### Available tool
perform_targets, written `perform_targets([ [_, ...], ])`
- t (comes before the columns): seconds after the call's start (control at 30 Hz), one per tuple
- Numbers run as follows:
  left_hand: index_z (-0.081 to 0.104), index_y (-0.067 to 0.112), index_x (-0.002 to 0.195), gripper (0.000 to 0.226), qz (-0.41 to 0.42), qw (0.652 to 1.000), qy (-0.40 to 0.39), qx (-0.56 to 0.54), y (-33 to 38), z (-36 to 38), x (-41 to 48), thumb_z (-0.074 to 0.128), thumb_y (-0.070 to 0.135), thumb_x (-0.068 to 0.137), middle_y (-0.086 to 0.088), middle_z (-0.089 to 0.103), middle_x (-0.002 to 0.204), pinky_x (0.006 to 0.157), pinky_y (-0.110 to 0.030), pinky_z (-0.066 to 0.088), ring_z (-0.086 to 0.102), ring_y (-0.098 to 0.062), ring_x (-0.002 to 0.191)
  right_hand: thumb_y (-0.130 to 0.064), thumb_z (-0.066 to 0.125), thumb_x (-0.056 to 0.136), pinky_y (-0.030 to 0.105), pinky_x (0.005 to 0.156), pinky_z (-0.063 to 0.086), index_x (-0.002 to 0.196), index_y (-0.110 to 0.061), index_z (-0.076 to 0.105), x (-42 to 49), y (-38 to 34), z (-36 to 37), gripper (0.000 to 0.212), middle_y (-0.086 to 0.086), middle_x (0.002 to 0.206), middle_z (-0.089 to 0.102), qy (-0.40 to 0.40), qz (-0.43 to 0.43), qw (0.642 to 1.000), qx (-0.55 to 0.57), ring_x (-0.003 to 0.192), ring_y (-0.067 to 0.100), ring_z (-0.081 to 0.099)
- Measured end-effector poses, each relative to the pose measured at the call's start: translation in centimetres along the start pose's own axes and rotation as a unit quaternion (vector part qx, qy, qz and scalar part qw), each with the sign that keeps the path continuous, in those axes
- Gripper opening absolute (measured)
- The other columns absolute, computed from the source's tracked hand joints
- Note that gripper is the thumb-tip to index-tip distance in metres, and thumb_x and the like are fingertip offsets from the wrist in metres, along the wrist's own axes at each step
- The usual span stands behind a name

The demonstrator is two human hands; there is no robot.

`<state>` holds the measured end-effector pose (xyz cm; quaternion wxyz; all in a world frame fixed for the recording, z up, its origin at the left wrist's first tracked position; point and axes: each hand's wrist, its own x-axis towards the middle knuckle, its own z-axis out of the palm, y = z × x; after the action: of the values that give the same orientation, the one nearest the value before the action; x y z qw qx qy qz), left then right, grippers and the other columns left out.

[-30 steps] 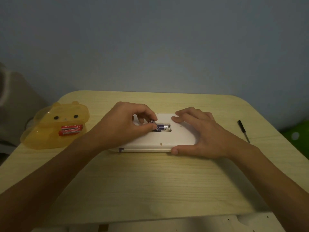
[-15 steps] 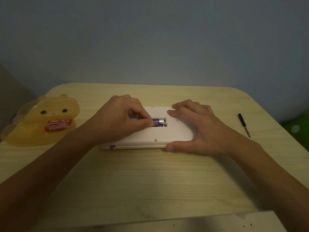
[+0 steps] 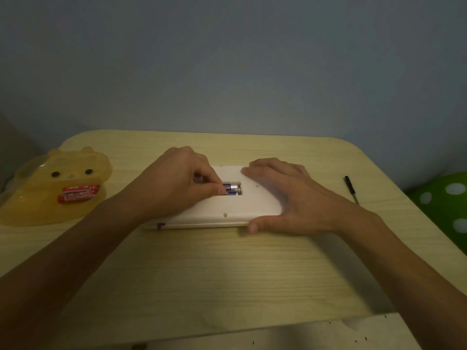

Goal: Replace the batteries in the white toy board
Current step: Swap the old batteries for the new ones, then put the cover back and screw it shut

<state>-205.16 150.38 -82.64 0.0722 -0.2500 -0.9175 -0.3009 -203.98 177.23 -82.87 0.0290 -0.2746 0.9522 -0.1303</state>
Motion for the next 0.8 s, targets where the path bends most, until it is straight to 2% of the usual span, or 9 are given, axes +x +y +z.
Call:
perform_targets([
  [0.07, 0.083, 0.04, 0.094, 0.017, 0.002, 1.0, 0.006, 0.013, 0.0, -0.4, -0.2, 0.073, 0.05, 0.085, 0.017, 0.074, 0.09, 0.083, -0.044, 0.051, 0.061, -0.012, 0.092, -0.096, 0.054, 0.067, 0.035, 0.125, 0.017, 0.162, -0.049, 0.011, -0.8, 0.9, -0.9, 0.114, -0.018, 0.171, 0.018, -0.008, 0.021, 0.999, 0.042, 0.156, 0.008, 0.016],
  [0.1, 0.081, 0.041, 0.1, 0.031, -0.007, 1.0, 0.004, 0.02, 0.0, -0.8, -0.3, 0.068, 0.063, 0.082, 0.019, 0.073, 0.098, 0.086, -0.041, 0.051, 0.06, -0.011, 0.097, -0.091, 0.055, 0.074, 0.032, 0.122, 0.019, 0.163, -0.048, 0.012, -1.4, 1.5, -1.4, 0.107, -0.019, 0.17, 0.02, 0.01, 0.034, 0.997, 0.065, 0.154, 0.006, 0.02],
  [0.2, 0.065, 0.043, 0.131, 0.095, -0.056, 0.993, -0.064, 0.084, -0.3, -2.0, -0.8, 0.042, 0.103, 0.061, 0.022, 0.058, 0.134, 0.104, -0.037, 0.045, 0.053, -0.008, 0.123, -0.065, 0.05, 0.097, 0.027, 0.115, 0.032, 0.158, -0.04, 0.039, -3.1, 4.3, -2.8, 0.066, -0.018, 0.16, 0.041, 0.094, 0.091, 0.988, 0.078, 0.14, -0.003, 0.038],
  [0.23, 0.056, 0.044, 0.142, 0.112, -0.075, 0.986, -0.102, 0.106, -0.4, -2.4, -1.0, 0.037, 0.108, 0.052, 0.022, 0.05, 0.145, 0.113, -0.041, 0.039, 0.047, -0.009, 0.132, -0.057, 0.051, 0.101, 0.027, 0.109, 0.039, 0.154, -0.037, 0.047, -3.6, 5.2, -3.2, 0.056, -0.015, 0.155, 0.048, 0.11, 0.112, 0.986, 0.06, 0.134, 0.0, 0.046],
  [0.3, 0.037, 0.044, 0.154, 0.13, -0.095, 0.971, -0.168, 0.143, -0.5, -2.9, -1.3, 0.037, 0.111, 0.043, 0.021, 0.037, 0.158, 0.122, -0.043, 0.026, 0.039, -0.01, 0.138, -0.049, 0.058, 0.101, 0.028, 0.098, 0.047, 0.144, -0.033, 0.06, -4.6, 6.8, -3.8, 0.046, -0.011, 0.145, 0.058, 0.091, 0.158, 0.983, 0.023, 0.123, 0.009, 0.058],
  [0.4, 0.024, 0.044, 0.158, 0.132, -0.095, 0.957, -0.209, 0.177, -0.4, -3.0, -1.4, 0.038, 0.108, 0.043, 0.021, 0.031, 0.163, 0.119, -0.039, 0.017, 0.033, -0.005, 0.13, -0.059, 0.069, 0.089, 0.035, 0.097, 0.053, 0.135, -0.032, 0.066, -5.5, 7.4, -3.7, 0.054, -0.012, 0.131, 0.066, 0.016, 0.212, 0.977, -0.004, 0.112, 0.011, 0.063],
  [0.47, 0.025, 0.043, 0.159, 0.131, -0.081, 0.959, -0.2, 0.185, -0.5, -2.9, -1.4, 0.039, 0.106, 0.046, 0.021, 0.03, 0.164, 0.119, -0.038, 0.018, 0.034, -0.007, 0.138, -0.06, 0.073, 0.086, 0.033, 0.094, 0.055, 0.134, -0.033, 0.068, -5.5, 7.2, -3.3, 0.055, -0.013, 0.125, 0.068, 0.005, 0.212, 0.977, -0.006, 0.107, 0.01, 0.064],
  [0.67, 0.028, 0.04, 0.16, 0.129, -0.061, 0.963, -0.19, 0.18, -0.6, -2.8, -2.0, 0.042, 0.105, 0.049, 0.022, 0.032, 0.163, 0.121, -0.039, 0.022, 0.035, -0.007, 0.144, -0.046, 0.078, 0.088, 0.014, 0.076, 0.047, 0.126, -0.03, 0.076, -4.8, 7.7, -2.9, 0.04, -0.016, 0.113, 0.075, 0.045, 0.192, 0.98, 0.017, 0.095, 0.0, 0.065],
  [0.8, 0.026, 0.042, 0.159, 0.127, -0.047, 0.964, -0.2, 0.169, -0.5, -2.8, -2.6, 0.043, 0.106, 0.05, 0.023, 0.032, 0.162, 0.12, -0.037, 0.022, 0.035, -0.006, 0.142, -0.039, 0.08, 0.088, 0.019, 0.075, 0.051, 0.127, -0.026, 0.075, -4.4, 6.4, -4.1, 0.042, -0.018, 0.109, 0.071, 0.113, 0.18, 0.977, 0.031, 0.09, 0.0, 0.065],
])
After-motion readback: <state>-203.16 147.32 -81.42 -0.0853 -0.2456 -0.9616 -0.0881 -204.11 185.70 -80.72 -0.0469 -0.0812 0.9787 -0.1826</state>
